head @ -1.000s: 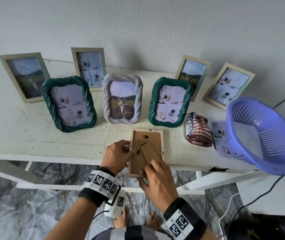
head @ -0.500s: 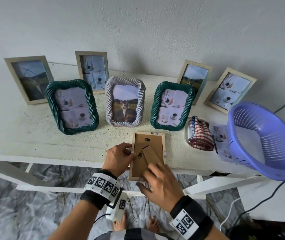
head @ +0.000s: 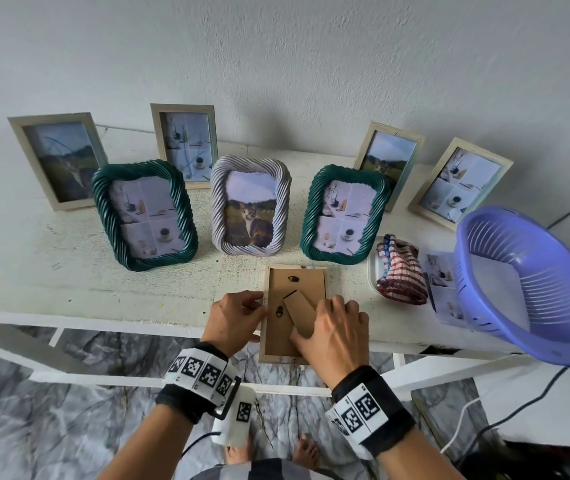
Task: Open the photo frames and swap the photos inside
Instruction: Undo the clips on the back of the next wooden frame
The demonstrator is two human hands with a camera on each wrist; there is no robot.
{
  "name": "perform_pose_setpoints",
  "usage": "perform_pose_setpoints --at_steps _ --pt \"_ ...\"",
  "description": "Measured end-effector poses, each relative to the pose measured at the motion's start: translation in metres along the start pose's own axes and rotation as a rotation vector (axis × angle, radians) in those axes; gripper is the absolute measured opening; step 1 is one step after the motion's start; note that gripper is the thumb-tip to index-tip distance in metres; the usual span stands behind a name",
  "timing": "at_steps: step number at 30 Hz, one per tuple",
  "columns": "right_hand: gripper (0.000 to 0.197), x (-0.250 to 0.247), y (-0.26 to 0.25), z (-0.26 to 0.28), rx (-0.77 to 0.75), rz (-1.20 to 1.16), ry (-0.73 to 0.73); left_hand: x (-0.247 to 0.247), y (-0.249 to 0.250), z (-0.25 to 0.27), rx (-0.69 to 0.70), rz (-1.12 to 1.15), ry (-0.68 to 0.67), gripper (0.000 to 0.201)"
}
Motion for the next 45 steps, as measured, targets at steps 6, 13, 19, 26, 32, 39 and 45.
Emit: perform_pose_setpoints --at_steps 6,13,19,26,32,39,45 --pt "0.047 -0.012 -0.006 0.002 -0.024 0.078 0.083 0.003 0.0 -0.002 -0.013 0.032 0.007 0.03" --pt "0.044 -0.03 0.017 0.009 -0.015 -0.069 0.163 -0.003 0.013 0.003 0.043 0.004 0.036 0.026" --pt "0.056 -0.016 -0.015 0.01 -0.181 -0.386 0.061 -0.032 0.019 0.024 0.026 0.362 -0.074 0.022" --pt "0.049 0.004 -0.062 -0.01 -0.397 -0.252 -0.012 -0.082 -0.018 0.024 -0.126 0.463 0.102 0.016" --pt "0.033 0.011 -0.078 -0.025 -0.428 -0.005 -0.22 -0.082 -0.043 0.004 -0.221 0.311 0.153 0.023" --pt "0.031 0.016 -0.078 -0.026 -0.437 0.062 -0.234 -0.091 -0.044 0.002 -0.055 -0.35 0.36 0.023" --pt "0.037 0.01 -0.058 -0.024 -0.415 -0.189 -0.059 -0.071 -0.016 0.006 0.177 -0.401 0.394 0.035"
Point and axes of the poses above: each hand's wrist, its own z-axis away from the middle knuckle, its own x-axis out of the palm, y = z × x, the point moved 4 cm from there along -z, towards the middle knuckle, and after that the axes turned 8 degrees about -z, right-handed, at the moved point
